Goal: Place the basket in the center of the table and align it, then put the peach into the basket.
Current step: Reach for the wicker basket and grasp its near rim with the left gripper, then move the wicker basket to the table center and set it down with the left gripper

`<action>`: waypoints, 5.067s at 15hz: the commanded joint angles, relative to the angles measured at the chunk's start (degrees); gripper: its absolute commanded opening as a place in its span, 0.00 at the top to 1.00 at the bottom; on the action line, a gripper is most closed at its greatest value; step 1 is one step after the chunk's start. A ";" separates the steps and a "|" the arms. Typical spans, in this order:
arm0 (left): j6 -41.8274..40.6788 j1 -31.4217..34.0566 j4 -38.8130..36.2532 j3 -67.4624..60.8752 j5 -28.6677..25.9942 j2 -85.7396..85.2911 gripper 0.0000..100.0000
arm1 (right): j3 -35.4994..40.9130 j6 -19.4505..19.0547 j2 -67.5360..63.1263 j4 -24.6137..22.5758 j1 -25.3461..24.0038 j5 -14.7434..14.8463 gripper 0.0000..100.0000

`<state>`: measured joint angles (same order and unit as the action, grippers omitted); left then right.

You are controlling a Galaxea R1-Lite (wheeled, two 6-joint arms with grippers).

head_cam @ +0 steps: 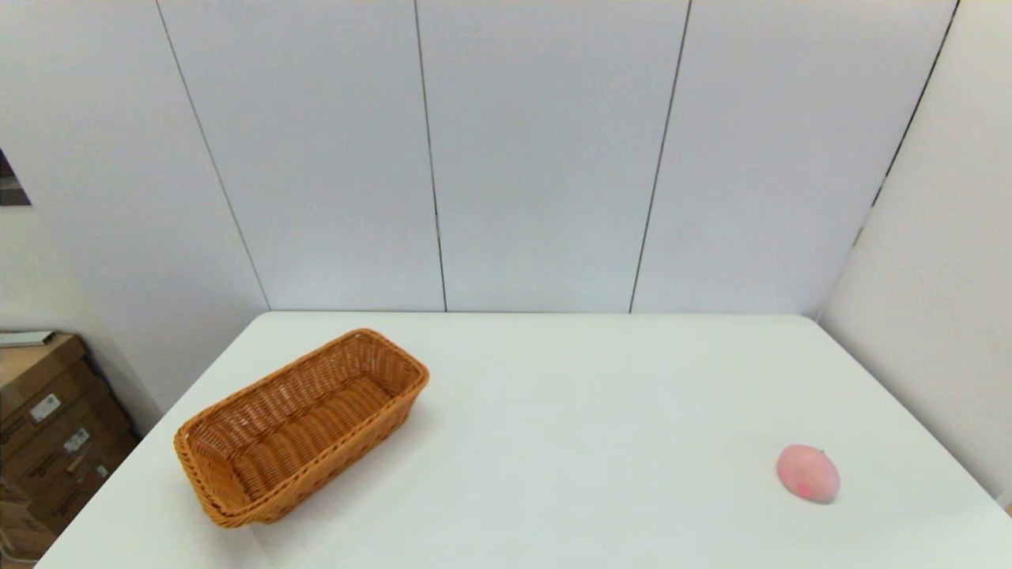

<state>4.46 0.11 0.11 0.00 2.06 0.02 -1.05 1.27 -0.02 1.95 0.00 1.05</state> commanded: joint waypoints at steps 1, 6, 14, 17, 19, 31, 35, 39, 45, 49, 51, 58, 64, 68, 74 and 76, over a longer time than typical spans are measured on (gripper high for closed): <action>0.11 -0.02 -0.02 0.00 0.05 -0.11 0.00 | -0.01 0.05 0.11 -0.10 0.00 0.01 0.00; 0.46 -0.02 -0.29 0.00 0.05 -0.11 0.00 | -0.01 0.05 0.11 -0.10 0.00 0.01 0.00; 12.68 0.24 11.67 23.20 0.40 11.31 0.00 | -0.01 0.05 0.11 -0.10 0.00 0.01 0.00; 20.85 4.28 14.13 28.56 2.95 26.96 0.00 | -0.01 0.05 0.11 -0.10 0.00 0.01 0.00; 24.63 6.66 14.48 28.83 3.30 38.56 0.00 | -0.01 0.05 0.11 -0.10 0.00 0.01 0.00; 44.32 3.32 16.06 30.32 6.11 83.82 0.00 | -0.01 0.05 0.11 -0.10 0.00 0.01 0.00; 45.46 3.32 10.61 32.26 5.85 92.26 0.00 | -0.01 0.05 0.11 -0.10 0.00 0.01 0.00; 46.87 3.32 8.24 35.24 2.60 99.82 0.00 | -0.01 0.05 0.11 -0.10 0.00 0.01 0.00; 48.54 3.58 -0.55 37.27 2.25 107.11 0.00 | -0.01 0.05 0.11 -0.10 0.00 0.01 0.00; 48.62 3.85 -3.98 37.18 2.33 110.63 0.00 | -0.01 0.05 0.11 -0.10 0.00 0.01 0.00; 48.62 3.93 -4.86 37.18 2.33 111.60 0.00 | -0.01 -0.04 0.11 -0.10 0.00 0.01 0.00; 48.45 4.55 -7.05 36.65 2.51 112.30 1.00 | -0.01 0.05 0.11 -0.10 0.00 0.01 0.00; 47.83 4.02 -6.70 36.39 2.33 107.03 1.00 | -0.01 0.05 0.11 -0.10 0.00 0.01 0.00; 48.71 -4.86 -4.24 37.09 2.16 96.13 1.00 | -0.01 0.05 0.11 -0.10 0.00 0.01 0.00; 49.77 -21.03 1.47 45.18 2.16 91.73 1.00 | -0.01 0.05 0.11 -0.10 0.00 0.01 0.00; 49.77 -24.37 1.47 47.20 2.07 94.11 1.00 | -0.01 0.05 0.11 -0.10 0.00 0.01 0.00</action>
<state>53.94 -20.37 1.62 44.57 4.11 92.72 -1.05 1.32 -0.02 1.84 0.00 1.04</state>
